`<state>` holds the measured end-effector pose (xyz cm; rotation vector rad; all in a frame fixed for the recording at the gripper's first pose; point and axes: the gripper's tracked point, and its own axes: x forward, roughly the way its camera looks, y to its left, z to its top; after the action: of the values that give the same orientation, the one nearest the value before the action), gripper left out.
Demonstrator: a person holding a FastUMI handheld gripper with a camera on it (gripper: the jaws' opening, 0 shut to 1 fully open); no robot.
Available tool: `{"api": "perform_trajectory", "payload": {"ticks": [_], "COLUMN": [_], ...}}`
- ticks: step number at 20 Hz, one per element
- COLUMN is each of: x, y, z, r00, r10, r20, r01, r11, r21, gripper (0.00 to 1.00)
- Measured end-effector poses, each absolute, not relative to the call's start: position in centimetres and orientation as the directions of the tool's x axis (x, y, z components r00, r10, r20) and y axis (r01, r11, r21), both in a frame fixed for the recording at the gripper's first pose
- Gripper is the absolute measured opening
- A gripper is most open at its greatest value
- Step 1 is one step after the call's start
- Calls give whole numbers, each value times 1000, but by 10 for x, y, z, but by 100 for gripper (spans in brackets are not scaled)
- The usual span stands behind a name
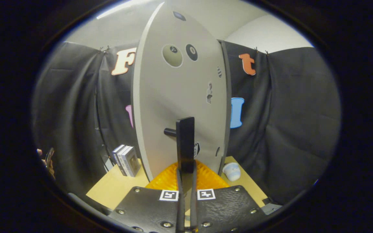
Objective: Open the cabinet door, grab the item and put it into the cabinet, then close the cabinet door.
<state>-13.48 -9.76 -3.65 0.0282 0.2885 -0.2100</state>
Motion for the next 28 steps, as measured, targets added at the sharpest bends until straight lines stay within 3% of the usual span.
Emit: {"api": "perform_trajectory", "payload": {"ticks": [10, 11, 15, 22, 28], "x": [-189, -188, -203, -239, -216], "y": [-198, -201, -220, -230, -188], "z": [-37, -36, -42, -13, -30], "r00": [839, 835, 834, 811, 861], "r10": [-444, -448, -434, -554, -469], "r20": [-314, -320, -341, -189, -194], "r01": [454, 466, 465, 551, 456], "r11": [890, 885, 885, 831, 883], "r21": [-45, -23, 12, -75, -112], "gripper": [6, 2, 1, 1, 1]}}
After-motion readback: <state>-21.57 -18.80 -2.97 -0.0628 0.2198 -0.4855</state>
